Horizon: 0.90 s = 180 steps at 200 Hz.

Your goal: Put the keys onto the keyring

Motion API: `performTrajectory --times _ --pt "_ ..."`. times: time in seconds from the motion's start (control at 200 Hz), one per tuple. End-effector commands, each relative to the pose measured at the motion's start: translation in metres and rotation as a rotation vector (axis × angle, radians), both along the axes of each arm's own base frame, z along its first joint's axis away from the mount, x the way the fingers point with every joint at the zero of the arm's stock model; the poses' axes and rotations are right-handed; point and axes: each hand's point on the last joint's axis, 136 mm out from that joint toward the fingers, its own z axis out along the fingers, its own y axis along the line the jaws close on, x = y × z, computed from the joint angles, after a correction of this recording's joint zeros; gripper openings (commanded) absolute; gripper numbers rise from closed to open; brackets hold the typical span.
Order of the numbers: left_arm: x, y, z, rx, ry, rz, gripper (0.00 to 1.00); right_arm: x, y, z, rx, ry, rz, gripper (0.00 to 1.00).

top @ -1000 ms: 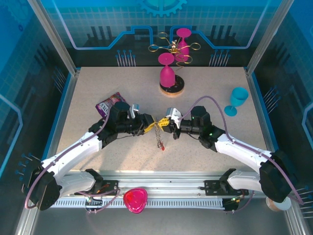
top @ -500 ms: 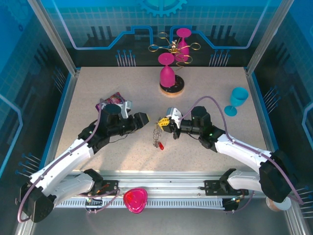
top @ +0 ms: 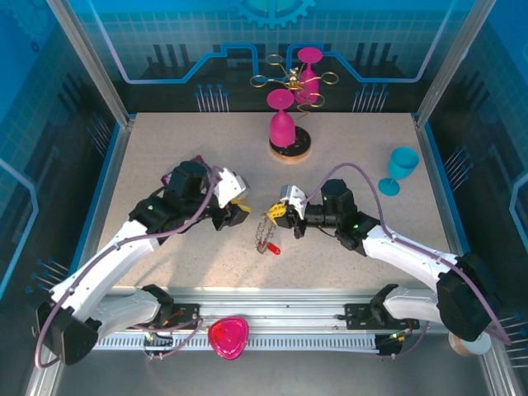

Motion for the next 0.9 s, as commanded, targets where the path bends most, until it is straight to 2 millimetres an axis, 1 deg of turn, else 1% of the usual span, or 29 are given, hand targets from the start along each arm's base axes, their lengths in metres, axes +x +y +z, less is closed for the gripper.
performTrajectory --times 0.0,0.085,0.17,0.185,0.195,0.34,0.59,0.735,0.895 --pt "-0.006 -0.012 0.002 0.049 -0.128 -0.216 0.35 0.002 0.002 0.017 0.024 -0.046 0.039 0.0" --pt "-0.006 -0.02 0.002 0.025 -0.122 -0.275 0.32 0.0 0.003 0.018 0.023 -0.048 0.055 0.0" --pt "-0.013 -0.025 -0.003 0.015 -0.091 -0.344 0.29 -0.002 0.004 0.021 0.028 -0.057 0.065 0.0" --pt "-0.014 -0.025 -0.004 0.014 -0.087 -0.354 0.29 -0.002 0.004 0.021 0.027 -0.055 0.067 0.0" --pt "-0.014 -0.025 -0.004 0.013 -0.085 -0.359 0.29 -0.003 0.003 0.017 0.015 -0.039 0.068 0.0" --pt "-0.021 -0.03 -0.004 -0.032 -0.062 -0.416 0.29 -0.006 0.003 0.016 0.011 -0.033 0.08 0.0" --pt "-0.025 -0.033 -0.01 -0.057 -0.022 -0.447 0.31 -0.006 0.005 0.018 0.015 -0.03 0.094 0.0" --pt "-0.02 -0.037 -0.016 -0.061 -0.008 -0.443 0.31 -0.007 0.007 0.019 0.019 -0.032 0.102 0.0" --pt "-0.013 -0.039 -0.019 -0.063 -0.006 -0.432 0.28 -0.008 0.008 0.02 0.017 -0.032 0.107 0.0"
